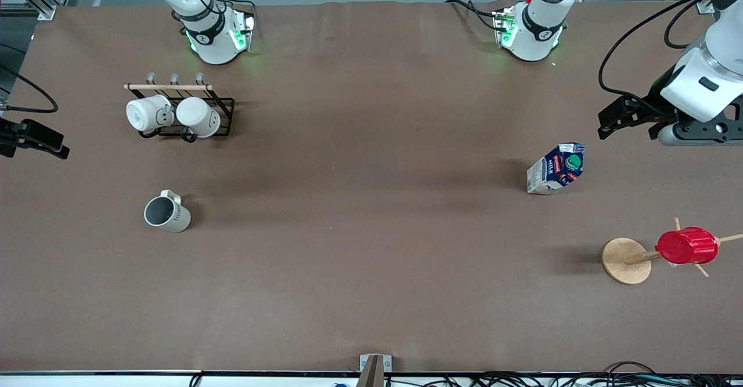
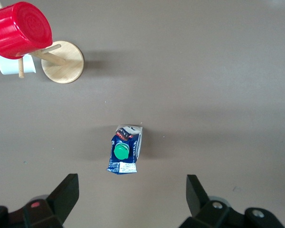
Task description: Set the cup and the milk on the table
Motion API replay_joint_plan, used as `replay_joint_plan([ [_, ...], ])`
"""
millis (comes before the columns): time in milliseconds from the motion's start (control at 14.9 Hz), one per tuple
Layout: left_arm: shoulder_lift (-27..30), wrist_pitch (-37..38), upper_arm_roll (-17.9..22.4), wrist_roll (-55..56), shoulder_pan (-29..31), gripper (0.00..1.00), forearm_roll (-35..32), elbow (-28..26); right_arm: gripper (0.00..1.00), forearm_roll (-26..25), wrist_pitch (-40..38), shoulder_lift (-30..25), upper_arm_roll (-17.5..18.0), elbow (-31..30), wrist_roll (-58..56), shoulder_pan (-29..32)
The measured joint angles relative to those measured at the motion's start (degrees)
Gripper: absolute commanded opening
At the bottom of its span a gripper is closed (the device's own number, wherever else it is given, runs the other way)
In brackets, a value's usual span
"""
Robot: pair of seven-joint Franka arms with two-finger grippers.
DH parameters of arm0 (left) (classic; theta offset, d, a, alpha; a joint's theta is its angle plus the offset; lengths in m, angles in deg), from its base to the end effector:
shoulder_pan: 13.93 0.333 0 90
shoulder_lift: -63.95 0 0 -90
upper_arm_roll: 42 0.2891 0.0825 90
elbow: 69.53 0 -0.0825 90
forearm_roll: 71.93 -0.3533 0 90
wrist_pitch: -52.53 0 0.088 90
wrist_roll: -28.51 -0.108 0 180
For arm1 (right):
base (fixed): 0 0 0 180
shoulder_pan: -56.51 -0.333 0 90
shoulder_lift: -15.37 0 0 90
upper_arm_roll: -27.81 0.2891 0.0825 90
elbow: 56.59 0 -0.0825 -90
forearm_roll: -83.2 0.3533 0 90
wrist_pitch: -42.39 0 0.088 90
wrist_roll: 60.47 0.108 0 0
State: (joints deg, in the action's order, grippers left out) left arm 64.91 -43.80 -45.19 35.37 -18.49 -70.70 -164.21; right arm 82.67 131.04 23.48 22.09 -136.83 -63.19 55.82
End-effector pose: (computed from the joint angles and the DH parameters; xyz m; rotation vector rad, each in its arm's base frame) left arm 0.5232 -0.0736 0.5790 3.1147 -0.0213 0.0663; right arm 0.5597 -0.0461 0.5931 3.1173 -0.0616 0.0068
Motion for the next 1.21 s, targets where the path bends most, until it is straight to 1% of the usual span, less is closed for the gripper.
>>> replay_joint_plan([
  [805,-1.77,-1.06,0.1,-0.03,0.36,1.0,0.0,0.12,1.0,0.0,0.0,0.0,0.0,-0.39,0.0,0.0],
  [1007,-3.23,-2.33,0.37,-0.08,0.71,0.98,-0.04,0.07,1.0,0.0,0.21,0.01,0.01,-2.15,0.0,0.0],
  [1208,-5.3,-3.55,0.44,-0.97,2.38,0.98,-0.55,-0.78,1.0,0.0,2.87,0.1,0.18,-6.27,-0.04,-0.04],
])
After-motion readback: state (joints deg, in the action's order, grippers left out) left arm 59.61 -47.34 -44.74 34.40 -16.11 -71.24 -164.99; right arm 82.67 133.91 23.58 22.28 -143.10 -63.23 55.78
